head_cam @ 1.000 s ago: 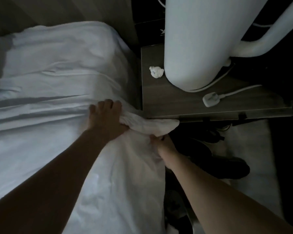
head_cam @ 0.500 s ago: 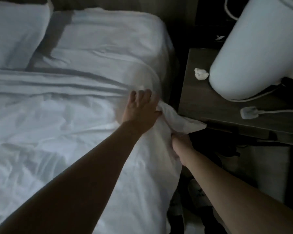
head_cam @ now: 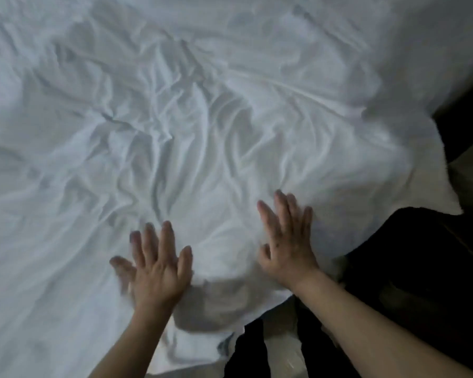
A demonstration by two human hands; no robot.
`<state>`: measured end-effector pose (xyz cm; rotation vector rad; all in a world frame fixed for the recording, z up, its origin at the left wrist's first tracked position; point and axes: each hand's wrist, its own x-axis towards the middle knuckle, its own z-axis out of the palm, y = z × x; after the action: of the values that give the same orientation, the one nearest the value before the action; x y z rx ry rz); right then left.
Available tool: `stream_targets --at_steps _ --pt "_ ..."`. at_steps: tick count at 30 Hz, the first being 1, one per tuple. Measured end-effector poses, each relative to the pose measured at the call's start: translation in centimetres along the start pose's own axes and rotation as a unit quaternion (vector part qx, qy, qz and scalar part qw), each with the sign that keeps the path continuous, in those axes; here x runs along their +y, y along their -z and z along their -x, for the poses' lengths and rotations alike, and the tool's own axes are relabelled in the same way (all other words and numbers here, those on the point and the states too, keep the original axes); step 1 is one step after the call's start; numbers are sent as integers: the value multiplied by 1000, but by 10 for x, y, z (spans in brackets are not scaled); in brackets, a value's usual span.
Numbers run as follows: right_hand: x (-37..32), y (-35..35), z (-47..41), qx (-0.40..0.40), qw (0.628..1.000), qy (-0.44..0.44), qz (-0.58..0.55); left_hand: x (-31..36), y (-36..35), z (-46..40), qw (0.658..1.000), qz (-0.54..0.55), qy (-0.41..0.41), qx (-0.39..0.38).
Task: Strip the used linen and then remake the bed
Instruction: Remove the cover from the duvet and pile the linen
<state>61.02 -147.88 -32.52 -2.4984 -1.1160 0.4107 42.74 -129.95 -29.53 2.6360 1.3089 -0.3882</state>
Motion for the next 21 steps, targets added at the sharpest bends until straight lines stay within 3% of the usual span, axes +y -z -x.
stream_targets --at_steps 3,6,10,13,17,21 --pt "-43 -17 9 -76 986 131 62 -59 6 17 1000 -4 4 -7" --pt "-91 -40 11 -121 968 190 115 -113 11 36 998 -36 -42 -8" --pt "-170 -71 21 -178 933 274 152 -194 0 88 997 13 -76 -19" --pt "-229 -87 50 -255 919 269 134 -248 -13 143 997 -7 -74 -7" --pt "-272 -101 89 -297 858 303 290 -304 -28 203 992 -95 -68 -42" --pt "-298 -122 88 -251 847 270 382 -344 -38 205 986 -137 75 -57"
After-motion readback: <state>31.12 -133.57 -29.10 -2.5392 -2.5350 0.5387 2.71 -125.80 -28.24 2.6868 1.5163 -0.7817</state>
